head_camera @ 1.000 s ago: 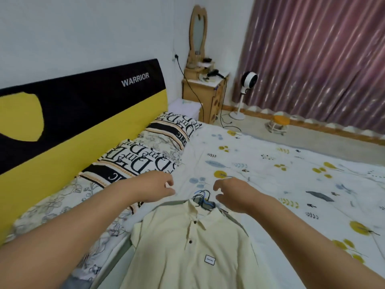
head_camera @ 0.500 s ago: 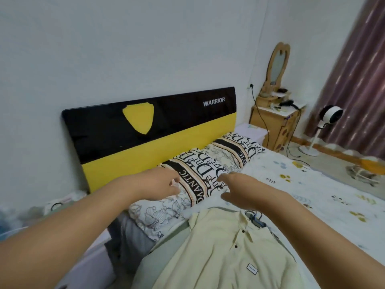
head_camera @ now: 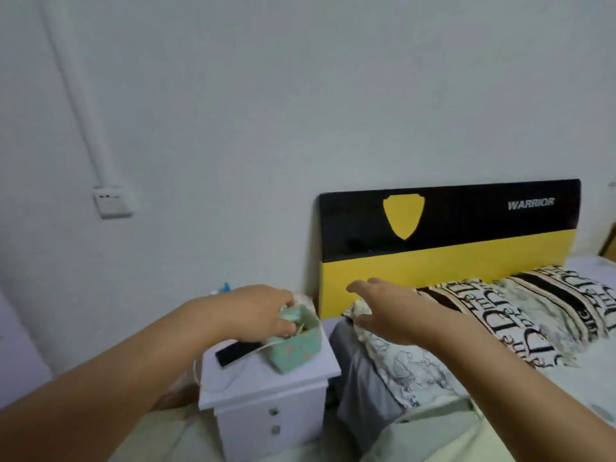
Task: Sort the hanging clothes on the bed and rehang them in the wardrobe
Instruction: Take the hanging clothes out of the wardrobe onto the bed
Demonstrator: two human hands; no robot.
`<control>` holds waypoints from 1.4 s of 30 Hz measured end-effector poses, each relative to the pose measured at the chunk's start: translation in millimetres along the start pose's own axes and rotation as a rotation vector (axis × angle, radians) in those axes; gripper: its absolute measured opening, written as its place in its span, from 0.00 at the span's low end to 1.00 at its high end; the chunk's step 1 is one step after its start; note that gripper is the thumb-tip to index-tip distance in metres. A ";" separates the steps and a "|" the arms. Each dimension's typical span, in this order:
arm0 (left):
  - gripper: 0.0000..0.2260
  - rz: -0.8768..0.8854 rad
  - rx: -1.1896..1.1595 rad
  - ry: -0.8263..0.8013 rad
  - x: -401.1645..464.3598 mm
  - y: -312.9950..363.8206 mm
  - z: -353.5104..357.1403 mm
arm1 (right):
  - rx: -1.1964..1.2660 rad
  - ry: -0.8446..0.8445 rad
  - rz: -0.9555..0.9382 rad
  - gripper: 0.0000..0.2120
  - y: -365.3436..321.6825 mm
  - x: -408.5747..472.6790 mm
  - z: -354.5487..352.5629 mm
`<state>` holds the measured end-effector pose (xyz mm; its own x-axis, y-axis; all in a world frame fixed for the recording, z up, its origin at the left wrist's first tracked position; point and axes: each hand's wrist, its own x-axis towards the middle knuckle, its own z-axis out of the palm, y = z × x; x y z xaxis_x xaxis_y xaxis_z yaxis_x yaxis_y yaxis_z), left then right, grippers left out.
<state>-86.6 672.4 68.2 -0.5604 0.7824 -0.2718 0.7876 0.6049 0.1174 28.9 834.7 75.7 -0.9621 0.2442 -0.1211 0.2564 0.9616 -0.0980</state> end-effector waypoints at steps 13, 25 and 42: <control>0.23 -0.434 -0.166 0.067 -158.3 -178.3 10.4 | 0.002 -0.017 -0.489 0.27 -226.5 71.6 4.3; 0.23 -0.916 -0.297 0.266 -263.7 -274.9 17.2 | -0.058 -0.037 -0.993 0.26 -382.1 137.5 -14.2; 0.19 -1.411 -0.336 0.513 -448.6 -316.4 49.8 | 0.045 -0.120 -1.549 0.27 -603.2 92.3 -7.5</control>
<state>-71.6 122.6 105.4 -0.8570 -0.5153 -0.0038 -0.4959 0.8227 0.2780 -215.2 278.2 131.1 -0.2683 -0.9621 0.0476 -0.9411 0.2513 -0.2264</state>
